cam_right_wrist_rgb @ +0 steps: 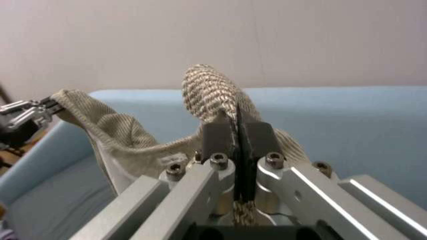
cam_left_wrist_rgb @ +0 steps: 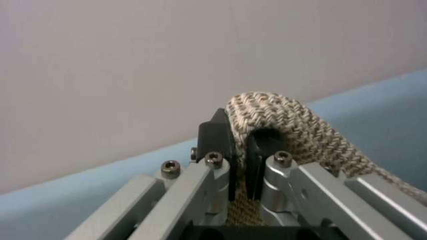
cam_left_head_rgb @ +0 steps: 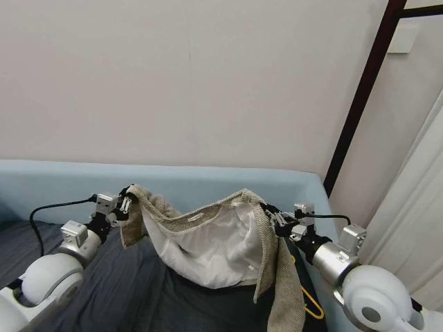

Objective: Pick up the clothes from the sofa and hang them on the clothes hanger.

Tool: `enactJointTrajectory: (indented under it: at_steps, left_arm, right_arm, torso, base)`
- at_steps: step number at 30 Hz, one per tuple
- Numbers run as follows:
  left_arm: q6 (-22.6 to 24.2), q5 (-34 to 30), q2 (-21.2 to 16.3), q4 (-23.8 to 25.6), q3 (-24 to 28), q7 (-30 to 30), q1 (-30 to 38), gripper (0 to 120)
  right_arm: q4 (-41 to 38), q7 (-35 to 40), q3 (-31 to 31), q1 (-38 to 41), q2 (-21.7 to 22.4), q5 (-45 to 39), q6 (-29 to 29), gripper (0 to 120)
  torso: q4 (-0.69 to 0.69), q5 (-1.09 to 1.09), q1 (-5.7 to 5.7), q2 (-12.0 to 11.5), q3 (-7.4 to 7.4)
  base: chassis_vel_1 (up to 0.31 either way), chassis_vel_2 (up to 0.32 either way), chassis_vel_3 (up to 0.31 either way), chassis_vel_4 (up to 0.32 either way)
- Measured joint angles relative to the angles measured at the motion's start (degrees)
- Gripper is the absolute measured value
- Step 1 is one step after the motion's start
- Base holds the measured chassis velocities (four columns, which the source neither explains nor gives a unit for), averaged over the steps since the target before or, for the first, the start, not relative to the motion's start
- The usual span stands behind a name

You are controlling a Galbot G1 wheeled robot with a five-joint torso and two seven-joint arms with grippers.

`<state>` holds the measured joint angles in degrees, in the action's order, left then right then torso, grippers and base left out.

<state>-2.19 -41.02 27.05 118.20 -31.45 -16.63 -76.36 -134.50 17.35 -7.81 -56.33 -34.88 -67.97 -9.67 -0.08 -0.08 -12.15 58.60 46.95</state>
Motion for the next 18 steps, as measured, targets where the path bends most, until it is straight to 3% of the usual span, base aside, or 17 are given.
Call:
enactJointTrajectory:
  at_steps: [1, 3, 5, 6, 8, 11, 12, 15, 18]
  left_arm:
    - [0.0, 0.0, 0.0, 0.0, 0.0, 0.0, 0.0, 2]
    - [0.5, -0.5, 0.8, 6.0, -13.4, -0.8, -12.2, 2]
    - [1.0, -0.9, 3.3, 11.2, -22.3, -1.2, -21.9, 2]
    - [1.0, -0.9, 3.3, 11.2, -22.3, -1.2, -21.9, 2]
    - [2.3, -0.8, 6.9, 16.1, -28.1, -1.8, -29.1, 2]
    - [3.3, 0.1, 9.4, 18.1, -27.6, -2.2, -31.7, 2]
    - [4.2, 1.5, 10.5, 17.7, -23.9, -2.4, -31.7, 2]
    - [6.8, 2.5, 12.3, 13.1, -16.6, -2.8, -25.8, 2]
    - [7.6, 2.7, 13.2, 8.8, -12.4, -2.8, -20.5, 2]
  right_arm:
    - [0.0, 0.0, 0.0, 0.0, 0.0, 0.0, 0.0, 0]
    - [-3.5, 0.4, -3.5, -2.9, 1.3, -1.7, 0.1, 0]
    - [-6.0, 0.8, -6.1, -5.6, 1.8, -2.5, 0.2, 0]
    - [-6.0, 0.8, -6.1, -5.6, 1.8, -2.5, 0.2, 0]
    - [-7.7, 1.0, -7.4, -8.2, 1.7, -2.6, 0.2, 0]
    - [-7.3, 1.0, -7.3, -9.1, 0.9, -1.9, 0.2, 0]
    - [-5.8, 0.9, -6.7, -8.9, 0.1, -1.6, 0.2, 0]
    - [-1.2, 0.8, -5.0, -7.1, -1.6, -2.0, 0.2, 0]
    - [2.7, 0.6, -3.6, -6.3, -3.1, -2.0, 0.2, 0]
  torso:
    - [0.0, 0.0, 0.0, 0.0, 0.0]
    - [-0.01, 0.07, 0.0, 0.0, -0.01]
    - [0.03, 0.01, 0.01, 0.0, -0.01]
    - [0.03, 0.01, 0.01, 0.0, -0.01]
    - [0.05, 0.05, 0.02, 0.0, -0.02]
    - [0.04, 0.07, 0.02, 0.0, -0.02]
    - [0.02, 0.04, 0.02, 0.0, -0.01]
    - [0.02, 0.0, 0.01, 0.0, 0.01]
    - [-0.02, 0.02, 0.01, 0.0, 0.01]
  base:
    - [0.0, 0.0, 0.0, 0.0]
    - [0.0, 0.0, 0.0, 0.0]
    - [0.0, 0.0, 0.0, 0.0]
    - [0.0, 0.0, 0.0, 0.0]
    - [0.0, 0.0, 0.0, 0.0]
    - [0.0, 0.0, 0.0, 0.0]
    - [0.0, 0.0, 0.0, 0.0]
    - [0.0, 0.0, 0.0, 0.0]
    - [0.0, 0.0, 0.0, 0.0]
